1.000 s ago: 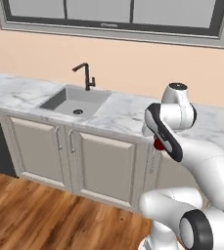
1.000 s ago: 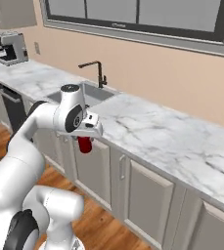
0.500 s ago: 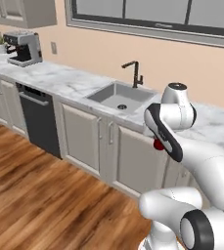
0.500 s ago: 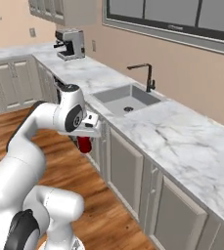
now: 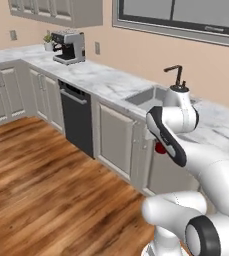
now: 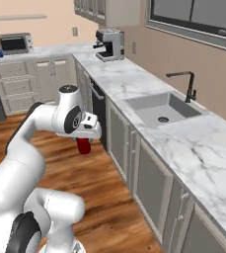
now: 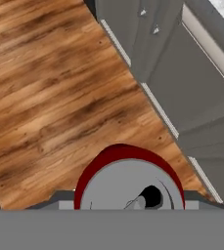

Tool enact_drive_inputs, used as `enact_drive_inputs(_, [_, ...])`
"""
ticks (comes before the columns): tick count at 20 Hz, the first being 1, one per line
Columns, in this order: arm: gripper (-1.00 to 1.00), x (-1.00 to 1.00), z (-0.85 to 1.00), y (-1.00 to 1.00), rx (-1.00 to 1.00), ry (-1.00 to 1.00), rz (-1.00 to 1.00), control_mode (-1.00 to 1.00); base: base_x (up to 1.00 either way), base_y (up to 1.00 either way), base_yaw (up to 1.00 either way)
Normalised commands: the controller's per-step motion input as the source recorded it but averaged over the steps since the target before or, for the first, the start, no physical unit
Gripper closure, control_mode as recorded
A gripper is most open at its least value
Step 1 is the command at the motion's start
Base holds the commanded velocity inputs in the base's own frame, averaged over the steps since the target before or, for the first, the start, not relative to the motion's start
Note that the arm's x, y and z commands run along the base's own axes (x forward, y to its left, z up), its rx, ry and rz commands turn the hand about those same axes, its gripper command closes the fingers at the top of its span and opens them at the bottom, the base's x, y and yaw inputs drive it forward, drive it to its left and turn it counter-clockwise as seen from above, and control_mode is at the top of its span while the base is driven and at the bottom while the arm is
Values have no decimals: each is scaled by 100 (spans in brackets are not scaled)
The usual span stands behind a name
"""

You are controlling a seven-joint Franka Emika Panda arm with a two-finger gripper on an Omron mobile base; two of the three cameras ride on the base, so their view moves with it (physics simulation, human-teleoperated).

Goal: Four empty soda cans are scattered around the kitchen. Gather all the cans and cluster them next to the stove for recycling.

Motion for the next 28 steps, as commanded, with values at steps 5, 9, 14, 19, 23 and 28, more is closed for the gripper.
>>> enact_drive_inputs(5, [100, 0, 0, 0, 0, 0, 0, 100, 79, 31, 19])
enact_drive_inputs(9, [100, 0, 0, 0, 0, 0, 0, 100, 94, 30, 14])
enact_drive_inputs(14, [100, 0, 0, 0, 0, 0, 0, 100, 100, 21, 8])
enact_drive_inputs(19, [100, 0, 0, 0, 0, 0, 0, 100, 100, 14, 7])
enact_drive_inputs(23, [100, 0, 0, 0, 0, 0, 0, 100, 100, 7, 10])
enact_drive_inputs(28, [100, 0, 0, 0, 0, 0, 0, 100, 100, 0, 18])
